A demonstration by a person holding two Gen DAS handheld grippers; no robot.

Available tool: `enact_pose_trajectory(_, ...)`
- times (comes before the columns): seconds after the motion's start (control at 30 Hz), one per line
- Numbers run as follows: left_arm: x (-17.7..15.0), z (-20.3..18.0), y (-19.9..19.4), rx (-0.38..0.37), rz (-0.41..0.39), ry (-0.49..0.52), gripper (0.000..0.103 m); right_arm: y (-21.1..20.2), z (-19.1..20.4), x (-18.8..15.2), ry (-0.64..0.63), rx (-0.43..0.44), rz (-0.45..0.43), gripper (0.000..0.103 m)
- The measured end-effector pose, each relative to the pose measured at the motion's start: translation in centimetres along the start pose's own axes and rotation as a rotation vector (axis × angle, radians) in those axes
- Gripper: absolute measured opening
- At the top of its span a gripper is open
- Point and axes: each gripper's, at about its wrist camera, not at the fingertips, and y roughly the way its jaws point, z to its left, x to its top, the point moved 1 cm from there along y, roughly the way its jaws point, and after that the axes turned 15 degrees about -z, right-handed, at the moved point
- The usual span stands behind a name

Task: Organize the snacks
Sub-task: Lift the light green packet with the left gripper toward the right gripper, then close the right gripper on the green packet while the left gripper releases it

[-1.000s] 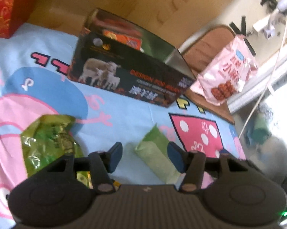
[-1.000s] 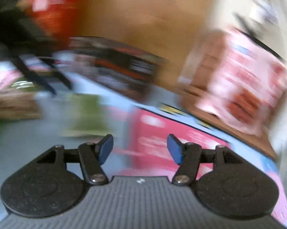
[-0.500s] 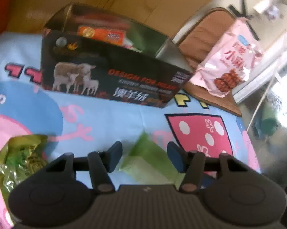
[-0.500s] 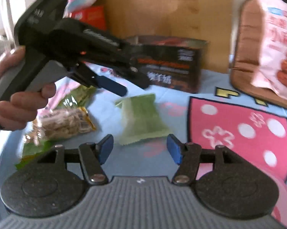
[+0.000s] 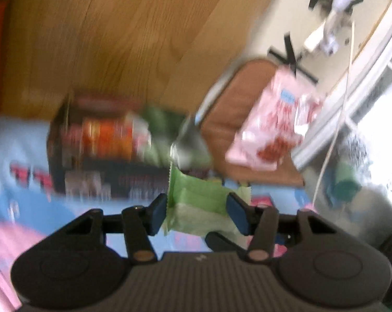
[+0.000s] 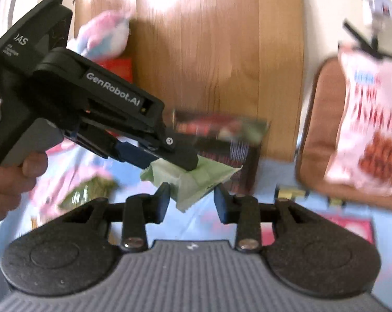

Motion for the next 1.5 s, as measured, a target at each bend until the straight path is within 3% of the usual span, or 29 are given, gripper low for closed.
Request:
enact_pose_trajectory(0.07,2.1,-0.3,1.3,0.019,-0.048,0.026,0.062,1.3,-0.4,1.7,-0.027,-0.011,-0.041,0.040)
enact_pose_trajectory(0.13,3.5,0.1,2.9,0.090,-0.085,0.070,0.061,3.8,-1.1,3.2,-0.037,-0.029,-0.072,0.042)
enact_pose_trajectory(0.17,3.7,0.7,3.2,0.154,-0.085,0.071,0.059,5.1,-1.4,3.5,-0.044,-0.043,-0.075,0.045)
enact_pose_trajectory(0.2,3.6,1.5,2.9,0.171,-0.084,0.047,0.059,6.5,-1.8,3.7,-0.056,-0.082,-0.053,0.045)
enact_pose_trajectory(0.27,2.8,3.2,1.2,0.112,-0.092,-0.005,0.060,7.6,-3.0,3.8,-0.006,-0.140,-0.010,0.045)
enact_pose_trajectory(0.37,0.2,6.2,-2.2,0.145,-0.093,-0.058,0.060,5.2,-4.0,2.6,0.134,-0.046,-0.012,0.045)
enact_pose_trajectory(0.57,-4.0,11.7,-8.1,0.245,-0.122,-0.192,0.060,2.6,-1.2,-1.7,0.254,0.052,0.176,0.045)
enact_pose_trajectory(0.67,-5.7,13.2,-10.4,0.312,-0.142,-0.213,0.060,2.3,1.4,-3.2,0.293,0.106,0.240,0.045)
enact_pose_trajectory(0.77,-7.2,14.1,-12.0,0.296,-0.174,-0.227,0.061,1.6,2.7,-4.1,0.337,0.105,0.211,0.053)
enact_pose_trajectory(0.93,-9.2,14.8,-11.4,0.257,-0.185,-0.239,0.062,1.2,3.1,-4.0,0.311,0.108,0.181,0.062)
enact_pose_trajectory(1.07,-10.0,13.6,-11.3,0.257,-0.216,-0.139,0.063,1.6,1.4,-4.6,0.450,0.176,0.164,0.077)
enact_pose_trajectory(1.13,-10.1,13.5,-11.1,0.219,-0.205,-0.132,0.063,2.1,0.6,-4.9,0.534,0.189,0.156,0.078)
enact_pose_trajectory(1.23,-10.2,13.6,-11.0,0.166,-0.192,-0.146,0.053,3.4,0.3,-4.4,0.584,0.186,0.191,0.076)
enact_pose_trajectory(1.33,-10.3,14.0,-11.1,0.122,-0.177,-0.184,0.035,6.3,0.5,-3.5,0.591,0.241,0.263,0.060)
enact_pose_trajectory(1.47,-10.5,14.4,-10.9,0.084,-0.149,-0.216,0.025,11.0,0.4,-3.1,0.610,0.255,0.338,0.039)
enact_pose_trajectory(1.5,-10.5,14.4,-10.7,0.084,-0.135,-0.220,0.024,12.0,0.3,-3.1,0.632,0.270,0.352,0.038)
